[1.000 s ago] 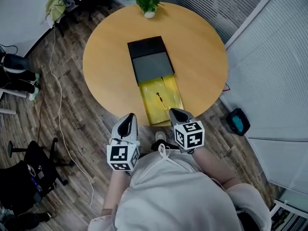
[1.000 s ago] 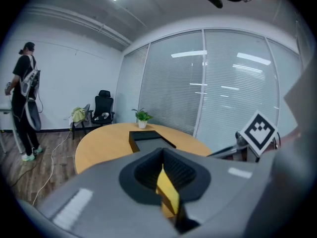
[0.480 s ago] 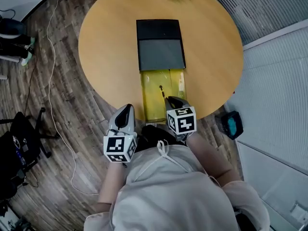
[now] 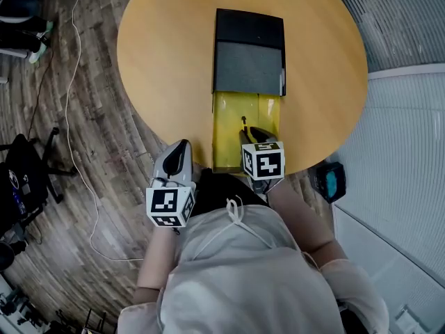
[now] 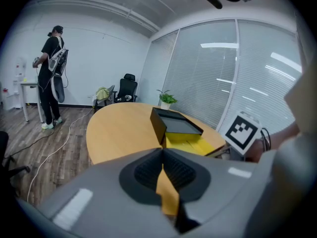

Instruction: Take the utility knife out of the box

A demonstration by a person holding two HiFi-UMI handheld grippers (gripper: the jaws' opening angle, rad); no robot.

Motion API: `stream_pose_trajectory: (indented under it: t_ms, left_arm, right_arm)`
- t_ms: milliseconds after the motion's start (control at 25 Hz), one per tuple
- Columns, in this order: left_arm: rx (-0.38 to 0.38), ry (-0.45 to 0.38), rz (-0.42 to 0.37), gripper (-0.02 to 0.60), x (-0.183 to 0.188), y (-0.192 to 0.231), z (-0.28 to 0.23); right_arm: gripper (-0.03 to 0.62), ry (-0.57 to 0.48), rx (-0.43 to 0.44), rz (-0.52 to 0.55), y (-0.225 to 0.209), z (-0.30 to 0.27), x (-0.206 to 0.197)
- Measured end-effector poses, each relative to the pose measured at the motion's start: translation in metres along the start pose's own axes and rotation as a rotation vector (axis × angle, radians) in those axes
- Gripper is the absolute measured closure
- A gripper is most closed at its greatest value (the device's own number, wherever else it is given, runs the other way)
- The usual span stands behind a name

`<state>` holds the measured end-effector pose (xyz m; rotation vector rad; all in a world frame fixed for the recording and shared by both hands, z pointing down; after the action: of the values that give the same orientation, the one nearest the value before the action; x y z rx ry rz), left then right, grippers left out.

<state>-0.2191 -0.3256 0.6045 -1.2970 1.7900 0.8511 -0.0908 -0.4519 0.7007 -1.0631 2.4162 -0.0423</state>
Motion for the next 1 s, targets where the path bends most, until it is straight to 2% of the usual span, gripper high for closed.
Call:
stream_pose_trajectory:
  t_ms: [80, 160, 240, 560, 760, 1000]
  left_arm:
    - [0.013, 0.002, 0.007, 0.575, -0.002, 0.007, 0.001]
    - [0.024, 0.004, 0.013, 0.575, -0.004, 0.012, 0.002]
    - [0.029, 0.005, 0.021, 0.575, -0.004, 0.012, 0.004]
    - [-0.004, 0.005, -0.002, 0.575, 0.0, -0.004, 0.009]
    - [-0.006, -0.007, -0.021, 0.575, 0.014, -0.009, 0.018]
    - [-0.001, -0.049, -0.023, 0.575, 0.043, -0.011, 0.032]
  right_arm:
    - [0.476, -0.001, -0.031, 0.02, 0.001, -0.001, 0.0]
    - [0.517, -0.007, -0.075, 0.045, 0.001, -0.003, 0.0]
    - [0.517, -0.009, -0.093, 0.063, 0.0, -0.005, 0.0]
    - [0.531, -0.003, -0.052, 0.031, -0.002, -0.003, 0.0]
    - [0.531, 0.032, 0.027, -0.098, 0.0, 0.007, -0.005]
    - [0.531, -0.033, 0.035, -0.061, 0.005, 0.035, 0.007]
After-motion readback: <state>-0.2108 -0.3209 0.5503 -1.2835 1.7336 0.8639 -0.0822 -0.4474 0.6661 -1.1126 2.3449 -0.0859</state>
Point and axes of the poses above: the fingertips, and each gripper's own axes: z backward along the fingers, y to its left, x out of its top, the point moved 1 cm from there along z, backward along the fingers, and after that the axes turned 10 degrees about -z, right-handed, at the moved point
